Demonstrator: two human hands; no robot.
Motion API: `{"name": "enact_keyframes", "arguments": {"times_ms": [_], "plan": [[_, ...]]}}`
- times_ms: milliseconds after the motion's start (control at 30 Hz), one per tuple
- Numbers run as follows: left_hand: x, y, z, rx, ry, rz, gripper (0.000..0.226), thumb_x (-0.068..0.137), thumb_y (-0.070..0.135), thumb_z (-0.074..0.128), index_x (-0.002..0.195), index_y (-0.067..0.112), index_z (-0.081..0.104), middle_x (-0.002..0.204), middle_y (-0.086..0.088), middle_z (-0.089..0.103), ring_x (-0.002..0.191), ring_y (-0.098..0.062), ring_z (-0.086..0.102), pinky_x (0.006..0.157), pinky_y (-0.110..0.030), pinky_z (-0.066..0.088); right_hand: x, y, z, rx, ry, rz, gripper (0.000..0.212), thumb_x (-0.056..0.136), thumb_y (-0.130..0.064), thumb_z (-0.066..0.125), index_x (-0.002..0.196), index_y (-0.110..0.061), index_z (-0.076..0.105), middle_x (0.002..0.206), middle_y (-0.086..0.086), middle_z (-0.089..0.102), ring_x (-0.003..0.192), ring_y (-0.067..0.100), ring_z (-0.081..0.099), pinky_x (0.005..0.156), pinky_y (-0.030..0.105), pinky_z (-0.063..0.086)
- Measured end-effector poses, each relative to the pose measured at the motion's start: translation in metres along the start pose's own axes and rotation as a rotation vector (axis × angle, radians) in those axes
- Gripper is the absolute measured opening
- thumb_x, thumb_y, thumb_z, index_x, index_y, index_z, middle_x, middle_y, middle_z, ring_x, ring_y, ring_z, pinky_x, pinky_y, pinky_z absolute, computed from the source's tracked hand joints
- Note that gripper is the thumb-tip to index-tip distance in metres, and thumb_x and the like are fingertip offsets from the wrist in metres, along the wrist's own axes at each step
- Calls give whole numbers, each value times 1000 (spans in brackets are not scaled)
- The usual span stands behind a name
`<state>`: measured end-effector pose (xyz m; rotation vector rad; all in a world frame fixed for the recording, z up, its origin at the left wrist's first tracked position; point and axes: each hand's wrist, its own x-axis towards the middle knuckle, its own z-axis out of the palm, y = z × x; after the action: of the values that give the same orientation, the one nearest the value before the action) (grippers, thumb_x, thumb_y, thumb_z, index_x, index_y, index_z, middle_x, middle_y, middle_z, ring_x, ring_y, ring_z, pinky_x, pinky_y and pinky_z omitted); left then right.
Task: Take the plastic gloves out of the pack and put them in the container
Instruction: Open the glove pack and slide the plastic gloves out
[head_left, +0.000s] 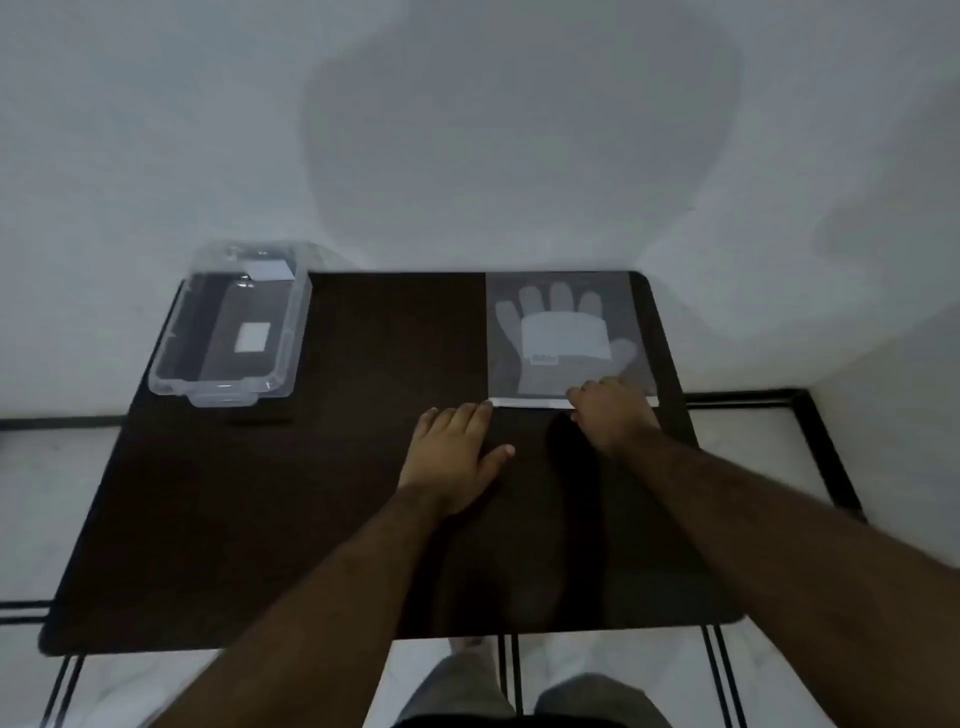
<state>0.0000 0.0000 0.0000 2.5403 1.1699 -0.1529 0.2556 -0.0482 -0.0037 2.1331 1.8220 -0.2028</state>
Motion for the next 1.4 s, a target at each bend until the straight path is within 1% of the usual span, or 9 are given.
{"name": "enact_keyframes", "arguments": {"times_ms": [233,367,567,800,933,1067,1167,1300,1400], "plan": [[41,33,31,-55,-59,11,78,106,70,35,165,20,36,166,-4,47,152,-25,43,128,-45,25,39,35,7,-90,-164,-188,22,104,-26,59,125,-19,64,122,9,68,110,28,65,98,42,54],[49,51,38,-55,-25,-48,77,106,69,37,164,19,39,162,-4,51,148,-26,46,124,-46,30,46,51,7,-102,-139,-305,22,105,-23,57,125,-17,66,122,10,69,110,27,67,97,40,54],[62,74,48,-90,-8,-179,73,106,65,42,164,19,39,161,-3,51,147,-25,47,123,-46,33,55,65,8,-14,-165,-405,29,105,-37,57,121,-17,69,117,7,69,105,24,66,96,39,55],[67,87,65,-90,-12,-276,64,106,54,49,160,19,43,159,-3,52,145,-26,49,122,-48,37,59,66,18,-200,-114,-596,26,109,-29,52,118,-10,67,118,13,72,105,29,70,93,43,56],[67,96,71,-63,12,-231,63,107,47,51,162,18,43,165,-4,47,150,-26,43,124,-47,32,67,69,20,-135,-100,-555,28,109,-30,49,118,-11,68,120,12,71,106,31,69,91,42,53],[73,101,75,24,40,-97,65,109,44,47,167,18,36,175,-5,33,162,-25,28,133,-48,17,71,74,17,35,-23,-458,24,105,-31,52,113,-15,69,112,9,73,100,28,69,89,41,56],[81,103,76,34,-3,-84,65,111,46,40,170,20,29,176,-2,31,165,-21,20,135,-49,7,71,79,18,176,76,-396,19,102,-29,56,106,-15,68,106,9,73,94,28,68,86,43,59],[92,104,74,18,0,-135,65,111,47,38,169,19,30,168,-3,45,160,-23,31,134,-51,11,73,84,20,449,167,-315,13,102,-25,60,101,-17,71,99,5,73,89,25,69,82,42,60],[103,104,71,25,25,-150,64,111,47,39,169,20,31,159,-4,55,149,-26,46,130,-51,20,76,86,20,568,185,-265,14,102,-24,63,109,-17,74,105,4,76,95,23,70,85,39,59]]}}
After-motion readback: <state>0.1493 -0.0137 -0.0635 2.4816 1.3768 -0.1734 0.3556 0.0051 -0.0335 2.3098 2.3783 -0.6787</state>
